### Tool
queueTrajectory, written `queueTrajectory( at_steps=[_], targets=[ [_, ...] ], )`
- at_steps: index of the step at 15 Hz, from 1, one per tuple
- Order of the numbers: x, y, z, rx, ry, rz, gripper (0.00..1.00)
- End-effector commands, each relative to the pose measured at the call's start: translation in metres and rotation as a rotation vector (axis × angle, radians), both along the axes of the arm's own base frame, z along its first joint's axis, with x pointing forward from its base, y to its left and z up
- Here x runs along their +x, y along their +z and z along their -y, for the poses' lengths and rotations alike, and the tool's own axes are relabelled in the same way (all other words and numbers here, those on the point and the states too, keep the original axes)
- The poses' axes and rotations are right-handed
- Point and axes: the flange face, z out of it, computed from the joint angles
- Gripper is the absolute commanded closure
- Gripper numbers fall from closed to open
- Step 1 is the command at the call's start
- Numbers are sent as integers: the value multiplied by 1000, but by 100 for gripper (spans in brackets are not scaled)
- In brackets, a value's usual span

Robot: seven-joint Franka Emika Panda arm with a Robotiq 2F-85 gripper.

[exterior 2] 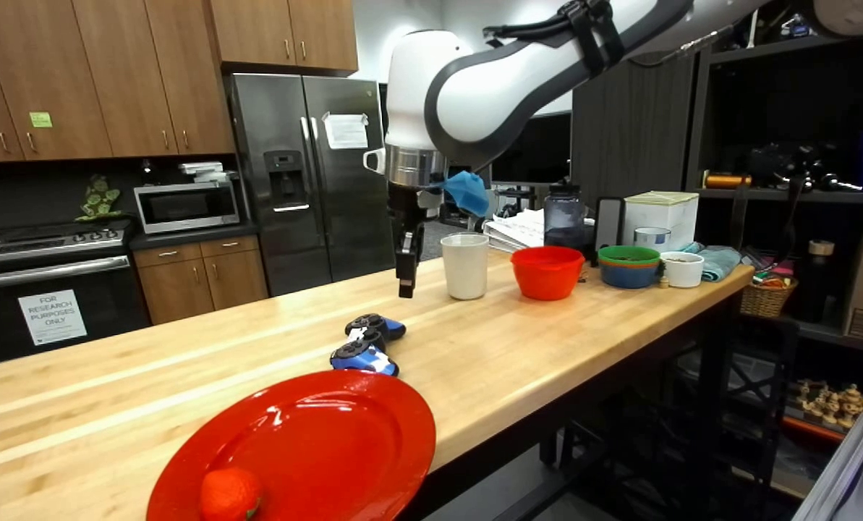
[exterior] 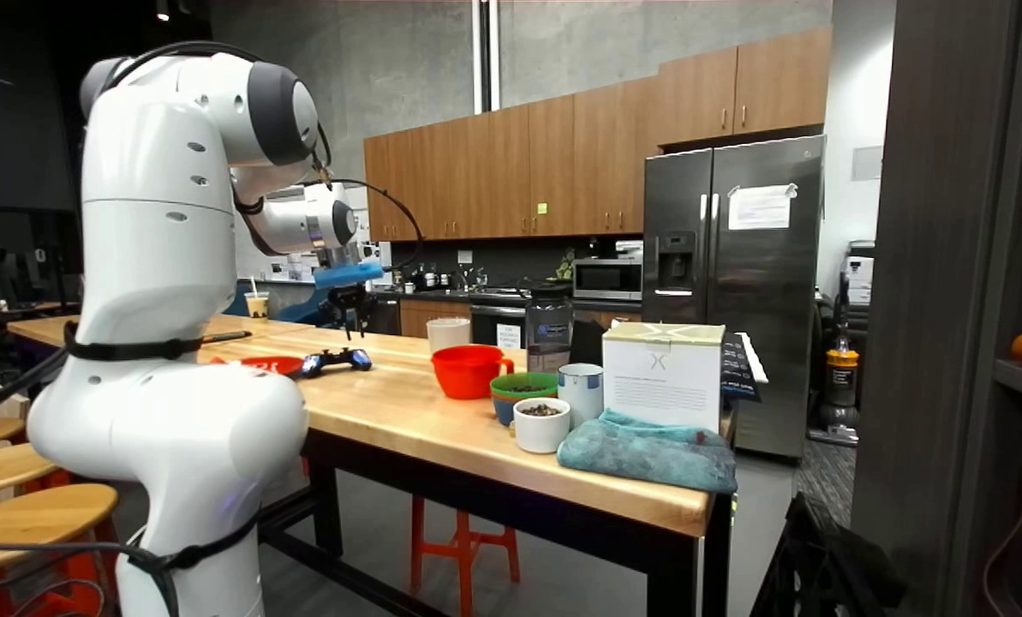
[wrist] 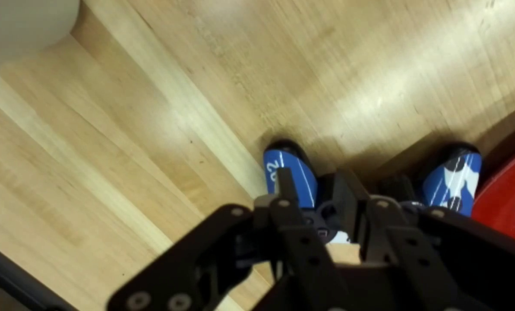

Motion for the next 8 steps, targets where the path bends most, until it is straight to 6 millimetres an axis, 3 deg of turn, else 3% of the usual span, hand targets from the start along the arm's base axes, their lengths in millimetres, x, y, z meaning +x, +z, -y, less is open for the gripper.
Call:
queueTrajectory(
  at_steps=[1,8],
  targets=[
    [7,4,-10,116,-20,35,99],
    [7,-1,-23,317,-65,44,100]
  ],
)
